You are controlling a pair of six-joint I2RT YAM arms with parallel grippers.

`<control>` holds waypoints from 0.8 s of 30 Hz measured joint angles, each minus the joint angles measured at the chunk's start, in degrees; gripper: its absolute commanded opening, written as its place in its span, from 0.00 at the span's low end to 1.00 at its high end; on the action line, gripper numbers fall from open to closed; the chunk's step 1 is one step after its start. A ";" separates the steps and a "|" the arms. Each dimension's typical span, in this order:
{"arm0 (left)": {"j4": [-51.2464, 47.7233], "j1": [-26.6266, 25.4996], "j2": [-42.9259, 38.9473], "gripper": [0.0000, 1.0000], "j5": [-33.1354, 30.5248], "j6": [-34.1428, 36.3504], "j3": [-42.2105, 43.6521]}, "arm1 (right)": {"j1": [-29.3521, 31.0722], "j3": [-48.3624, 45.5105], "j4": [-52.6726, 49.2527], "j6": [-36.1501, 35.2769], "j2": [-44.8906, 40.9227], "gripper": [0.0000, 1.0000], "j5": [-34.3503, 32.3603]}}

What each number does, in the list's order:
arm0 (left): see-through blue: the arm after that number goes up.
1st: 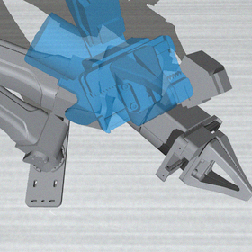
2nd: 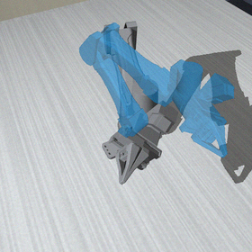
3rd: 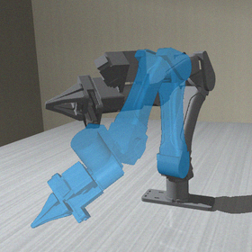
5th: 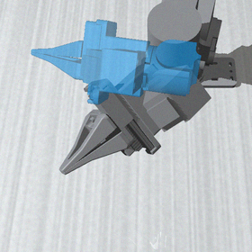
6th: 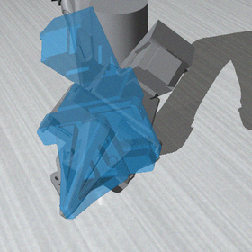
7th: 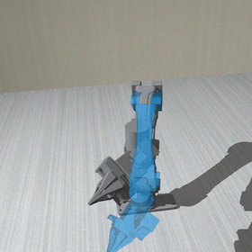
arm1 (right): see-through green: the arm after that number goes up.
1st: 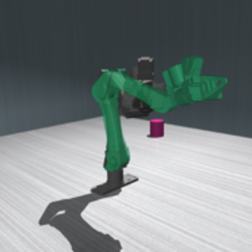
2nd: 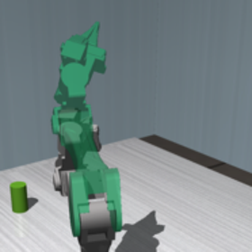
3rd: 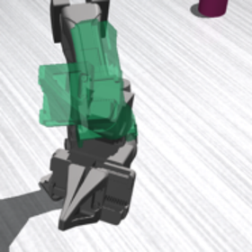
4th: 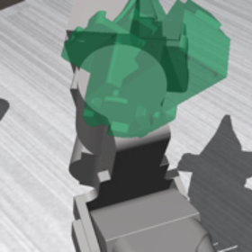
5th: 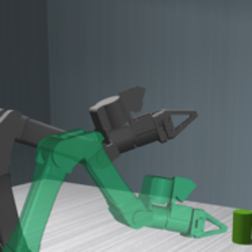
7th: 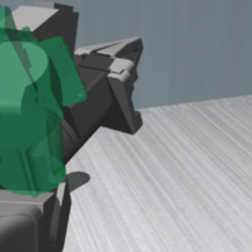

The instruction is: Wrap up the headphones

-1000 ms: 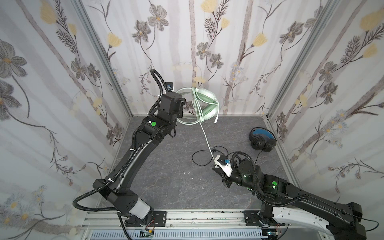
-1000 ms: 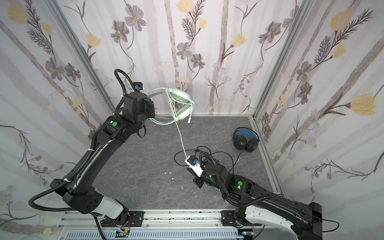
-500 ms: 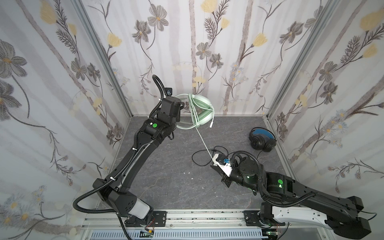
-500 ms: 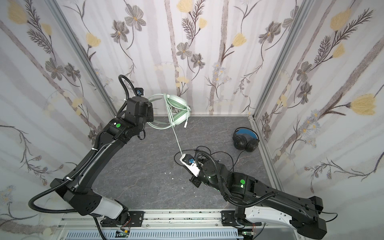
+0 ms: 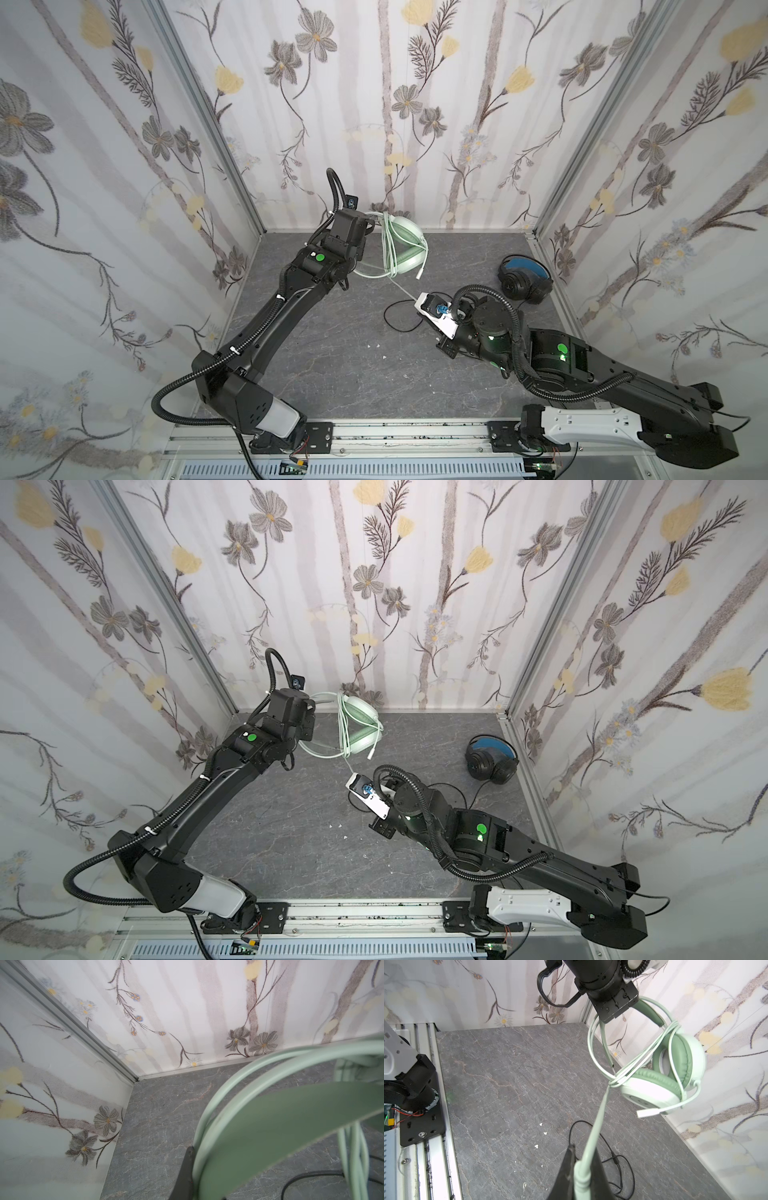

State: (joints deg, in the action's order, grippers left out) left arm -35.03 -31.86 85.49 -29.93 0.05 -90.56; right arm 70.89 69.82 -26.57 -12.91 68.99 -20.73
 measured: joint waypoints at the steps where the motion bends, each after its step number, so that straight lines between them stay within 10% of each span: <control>1: -0.04 -0.15 -0.31 0.00 0.70 0.28 0.96 | 0.00 0.59 -0.31 -0.61 0.59 0.00 -0.57; 24: -6.67 -2.38 -10.82 0.00 28.57 9.27 15.08 | -6.95 4.81 -0.96 -13.22 5.70 0.00 -5.44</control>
State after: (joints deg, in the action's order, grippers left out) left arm -41.69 -34.24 74.67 -1.37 9.32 -75.48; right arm 63.94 74.63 -27.53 -26.13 74.70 -26.17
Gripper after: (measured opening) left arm 0.061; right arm 0.095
